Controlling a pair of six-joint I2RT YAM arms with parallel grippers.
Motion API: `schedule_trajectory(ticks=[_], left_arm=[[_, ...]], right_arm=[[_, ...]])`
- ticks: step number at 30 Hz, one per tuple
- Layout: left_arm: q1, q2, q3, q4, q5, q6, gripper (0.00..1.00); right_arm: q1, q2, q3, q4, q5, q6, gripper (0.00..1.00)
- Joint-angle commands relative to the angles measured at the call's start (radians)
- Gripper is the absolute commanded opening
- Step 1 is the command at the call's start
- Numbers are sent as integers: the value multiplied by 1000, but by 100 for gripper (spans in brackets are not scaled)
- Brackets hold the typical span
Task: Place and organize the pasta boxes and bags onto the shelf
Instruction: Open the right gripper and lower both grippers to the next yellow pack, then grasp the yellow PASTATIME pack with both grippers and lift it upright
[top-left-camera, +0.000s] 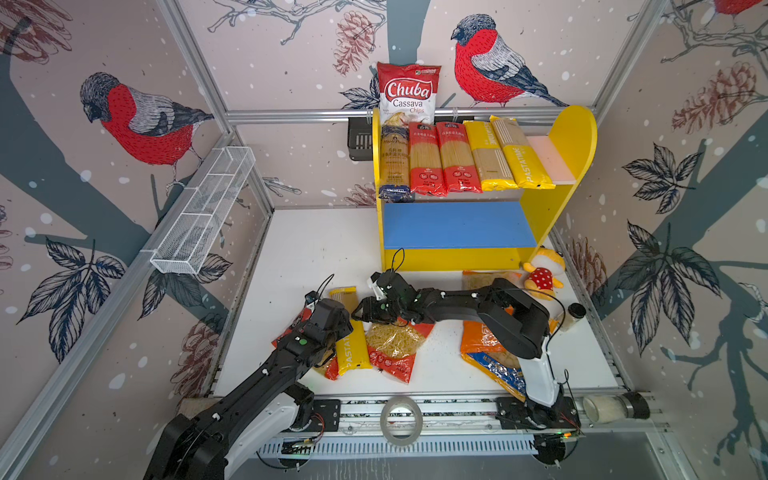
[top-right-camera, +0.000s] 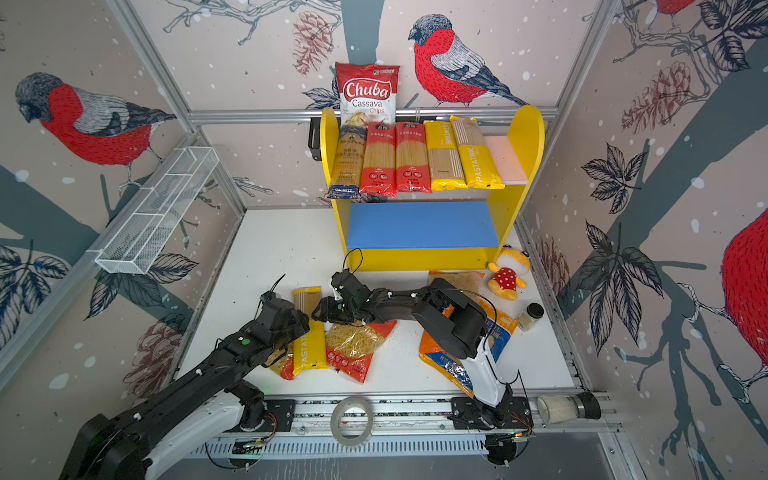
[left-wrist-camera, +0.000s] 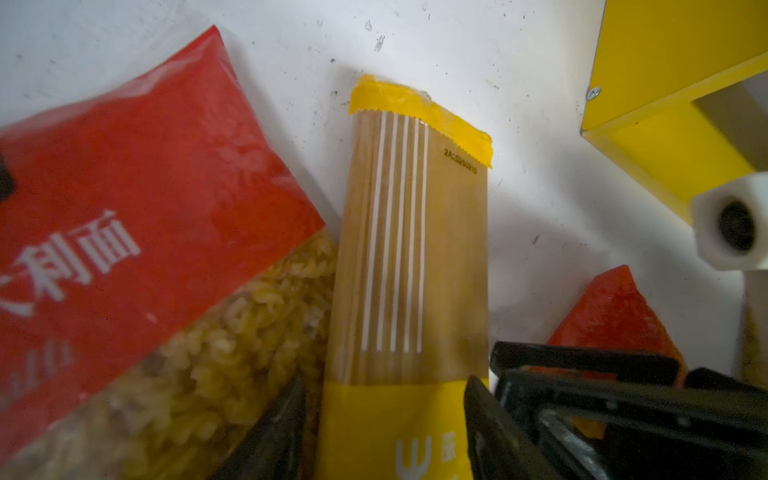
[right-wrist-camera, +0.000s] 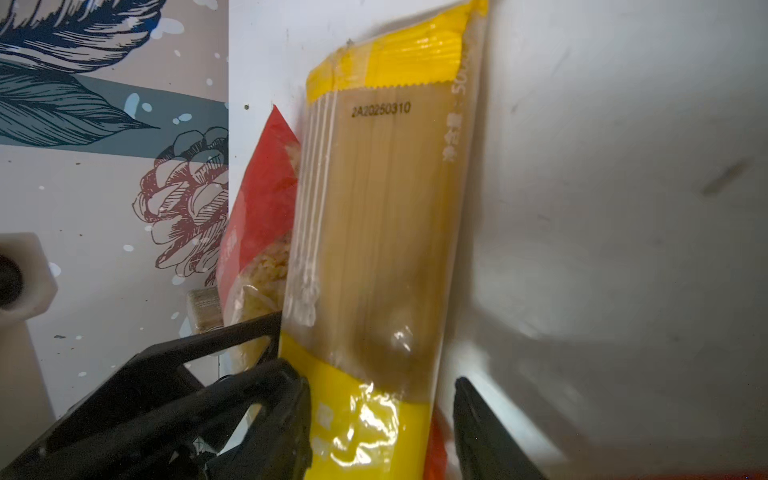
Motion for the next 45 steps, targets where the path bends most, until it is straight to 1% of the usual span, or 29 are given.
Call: schedule_trajectory(ticks=[1, 4, 6, 9, 12, 15, 19, 24, 28, 30, 33, 35, 39, 42, 45], left_arm=[[2, -5, -27, 71, 23, -42, 54], [3, 26, -27, 68, 22, -63, 46], [3, 41, -40, 95, 39, -65, 42], [3, 59, -62, 142, 75, -80, 35], [3, 65, -71, 162, 93, -85, 28], [3, 49, -62, 165, 95, -81, 26], [3, 8, -27, 131, 67, -55, 25], [6, -35, 64, 84, 45, -5, 25], [7, -45, 144, 53, 36, 52, 28], [7, -57, 172, 60, 48, 86, 32], [7, -77, 198, 105, 88, 141, 42], [8, -87, 206, 154, 127, 171, 48], [7, -84, 219, 241, 213, 218, 56], [7, -59, 231, 323, 296, 252, 61], [7, -28, 234, 442, 398, 257, 65]], right_arm=[[1, 35, 27, -8, -46, -14, 55], [4, 69, 43, -8, -55, -10, 55], [3, 91, 51, 8, -84, -3, 52], [1, 90, 48, 26, -101, -2, 41], [-1, 58, 46, 27, -85, -32, 31], [-2, 27, 40, 35, -88, -50, 24], [-10, -9, 13, 72, -90, -41, 15], [-24, -70, -16, 106, -85, -30, 10], [-39, -145, -64, 137, -67, -40, 7], [-49, -190, -96, 143, -48, -57, 6], [-72, -270, -173, 188, -19, -72, 3], [-92, -328, -228, 230, 2, -75, 1], [-128, -434, -306, 256, 44, -108, 0], [-147, -524, -349, 249, 88, -174, 0], [-154, -612, -402, 272, 132, -244, 0]])
